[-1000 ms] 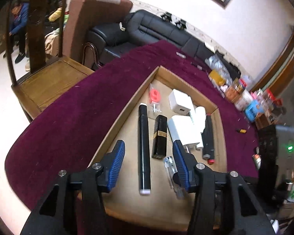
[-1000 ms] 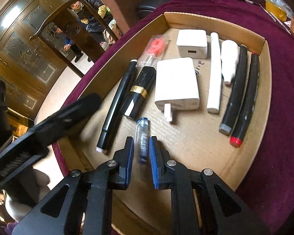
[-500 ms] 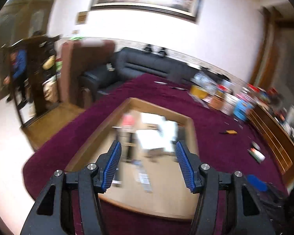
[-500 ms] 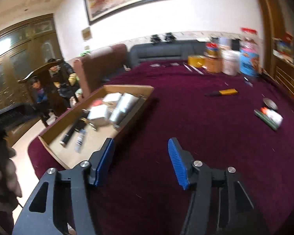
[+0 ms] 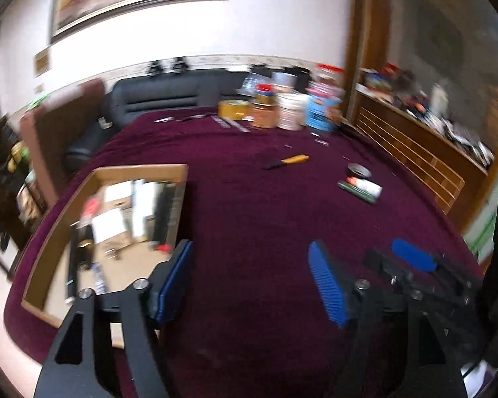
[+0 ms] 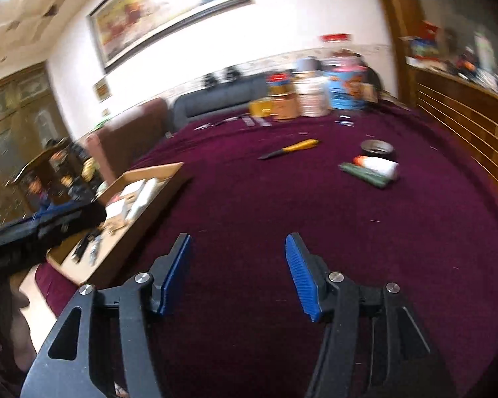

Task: Organize rigid objects
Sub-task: 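Withdraw both open tools from the box back over the table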

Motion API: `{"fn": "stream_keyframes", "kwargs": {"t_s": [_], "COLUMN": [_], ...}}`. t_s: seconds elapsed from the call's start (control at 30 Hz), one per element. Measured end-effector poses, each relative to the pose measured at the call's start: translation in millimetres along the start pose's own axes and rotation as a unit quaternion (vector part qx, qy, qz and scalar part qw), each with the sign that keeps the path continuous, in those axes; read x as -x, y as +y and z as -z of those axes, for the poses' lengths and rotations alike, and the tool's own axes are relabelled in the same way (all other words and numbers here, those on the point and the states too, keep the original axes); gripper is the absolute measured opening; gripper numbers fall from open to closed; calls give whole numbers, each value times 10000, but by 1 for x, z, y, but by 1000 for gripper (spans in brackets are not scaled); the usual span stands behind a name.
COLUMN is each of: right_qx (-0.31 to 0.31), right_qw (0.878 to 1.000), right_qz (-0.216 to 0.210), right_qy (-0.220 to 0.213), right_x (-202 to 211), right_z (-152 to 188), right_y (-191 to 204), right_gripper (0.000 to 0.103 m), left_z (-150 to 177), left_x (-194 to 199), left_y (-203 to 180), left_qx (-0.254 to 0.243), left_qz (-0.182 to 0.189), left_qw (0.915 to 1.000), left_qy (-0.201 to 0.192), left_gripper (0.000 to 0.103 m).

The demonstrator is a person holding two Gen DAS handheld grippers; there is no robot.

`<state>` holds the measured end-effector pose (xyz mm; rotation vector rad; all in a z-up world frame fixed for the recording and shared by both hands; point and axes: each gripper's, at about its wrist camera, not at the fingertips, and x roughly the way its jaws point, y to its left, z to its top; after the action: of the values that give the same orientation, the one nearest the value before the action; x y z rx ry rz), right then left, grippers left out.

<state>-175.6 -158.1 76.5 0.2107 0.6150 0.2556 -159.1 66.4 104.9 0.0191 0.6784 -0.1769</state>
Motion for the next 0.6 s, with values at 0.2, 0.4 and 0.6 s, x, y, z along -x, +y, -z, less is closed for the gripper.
{"fn": "stream_keyframes", "kwargs": {"t_s": [0.2, 0.4, 0.6], "right_qx": [-374, -1181, -1398], "right_qw": [9960, 9903, 9871], "right_qz": [806, 689, 722], "right_qy": [37, 266, 308], "right_x": [0, -15, -26], "right_z": [-17, -38, -41], "right_y": [-63, -113, -128], "right_gripper": [62, 62, 62], "left_z": [-16, -31, -25], "left_x": [-75, -158, -185], "left_y": [-36, -44, -48], "left_qx": [-229, 121, 39], "left_qz": [228, -96, -612], "left_qw": [9975, 9907, 9903], "left_qy": [628, 1352, 1249], "left_gripper": [69, 69, 71]}}
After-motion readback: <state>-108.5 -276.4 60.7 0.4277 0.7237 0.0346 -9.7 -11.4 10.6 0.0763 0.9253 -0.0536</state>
